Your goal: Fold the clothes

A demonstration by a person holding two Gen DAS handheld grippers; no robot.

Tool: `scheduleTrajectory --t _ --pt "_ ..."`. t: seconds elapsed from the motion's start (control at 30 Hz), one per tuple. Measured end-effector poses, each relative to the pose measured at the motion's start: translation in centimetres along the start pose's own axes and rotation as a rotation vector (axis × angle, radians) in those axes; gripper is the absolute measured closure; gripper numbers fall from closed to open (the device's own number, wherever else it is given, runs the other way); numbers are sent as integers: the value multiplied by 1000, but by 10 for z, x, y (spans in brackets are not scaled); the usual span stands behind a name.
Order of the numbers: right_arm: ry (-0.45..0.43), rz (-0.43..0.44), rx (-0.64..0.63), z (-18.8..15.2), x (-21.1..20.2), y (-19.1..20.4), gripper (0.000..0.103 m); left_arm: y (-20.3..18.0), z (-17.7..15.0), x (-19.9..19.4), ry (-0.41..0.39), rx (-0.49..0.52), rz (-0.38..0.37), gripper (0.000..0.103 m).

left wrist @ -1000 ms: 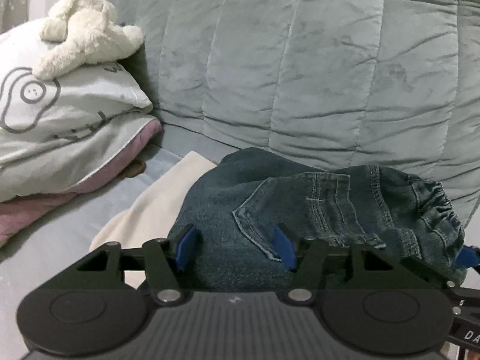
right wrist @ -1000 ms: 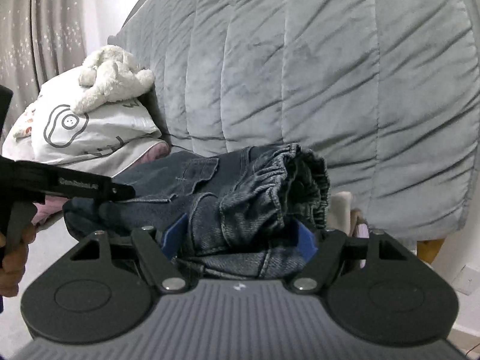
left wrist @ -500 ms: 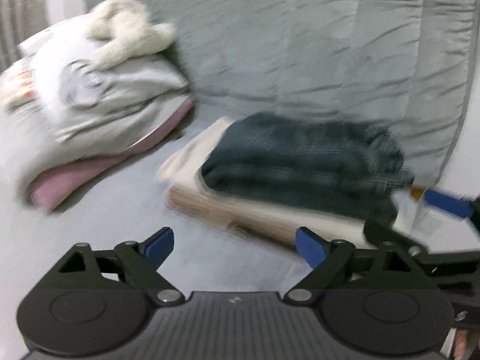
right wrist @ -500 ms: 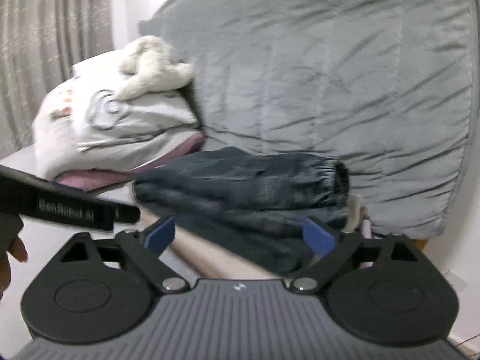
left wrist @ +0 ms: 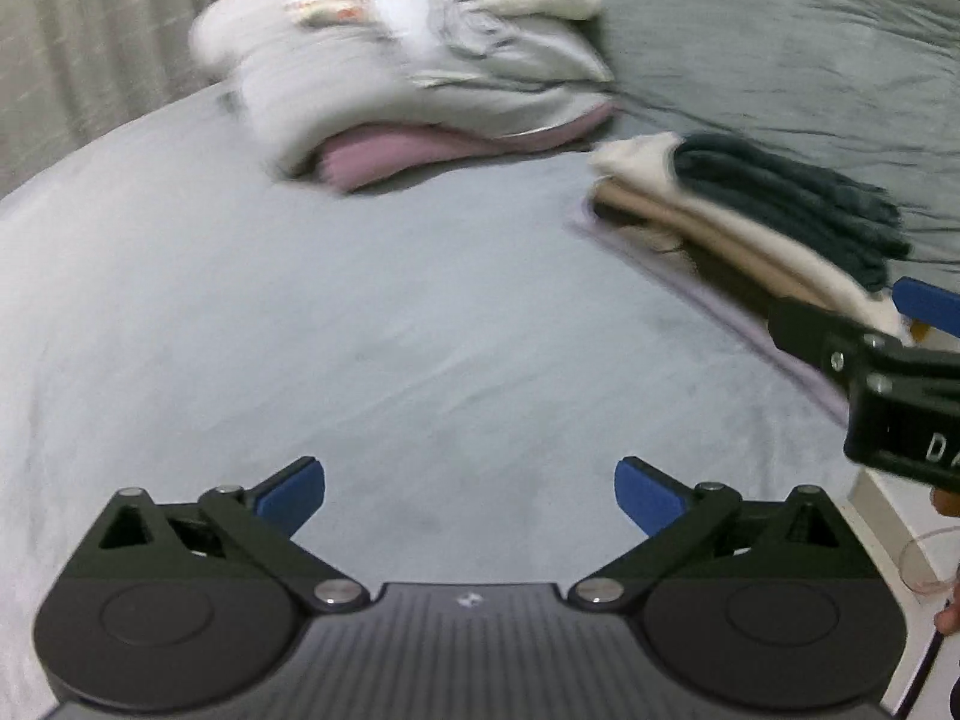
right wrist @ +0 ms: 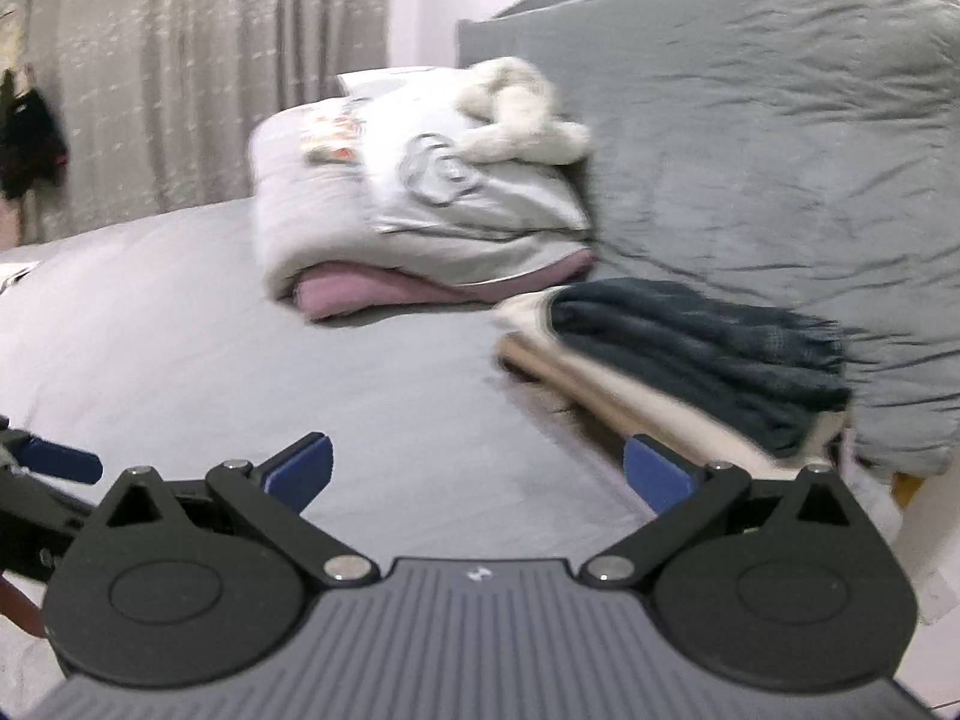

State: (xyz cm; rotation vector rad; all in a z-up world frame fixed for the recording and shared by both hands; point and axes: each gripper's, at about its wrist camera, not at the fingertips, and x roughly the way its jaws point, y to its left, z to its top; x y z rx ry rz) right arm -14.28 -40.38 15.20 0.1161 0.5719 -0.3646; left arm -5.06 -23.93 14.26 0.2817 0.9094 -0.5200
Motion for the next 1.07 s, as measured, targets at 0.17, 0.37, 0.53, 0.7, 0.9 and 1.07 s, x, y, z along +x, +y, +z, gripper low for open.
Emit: scheduleTrajectory --t 0.17,0.37,0.53,0.7,0.9,1.07 --pt "23 63 -35 -4 -3 63 0 63 -38 -12 18 -125 103 1" --pt "61 157 -65 -17 11 136 0 134 -74 -12 54 -230 279 1" --pt "107 228 -95 -38 36 193 0 179 -95 -4 67 -304 378 1" --pt "147 253 -104 -56 59 222 0 205 -102 13 73 -328 425 1" --pt "173 219 -158 -75 89 247 0 224 -110 45 71 -358 451 1" --pt "210 203 -161 -92 116 252 0 234 -116 65 14 -398 432 1"
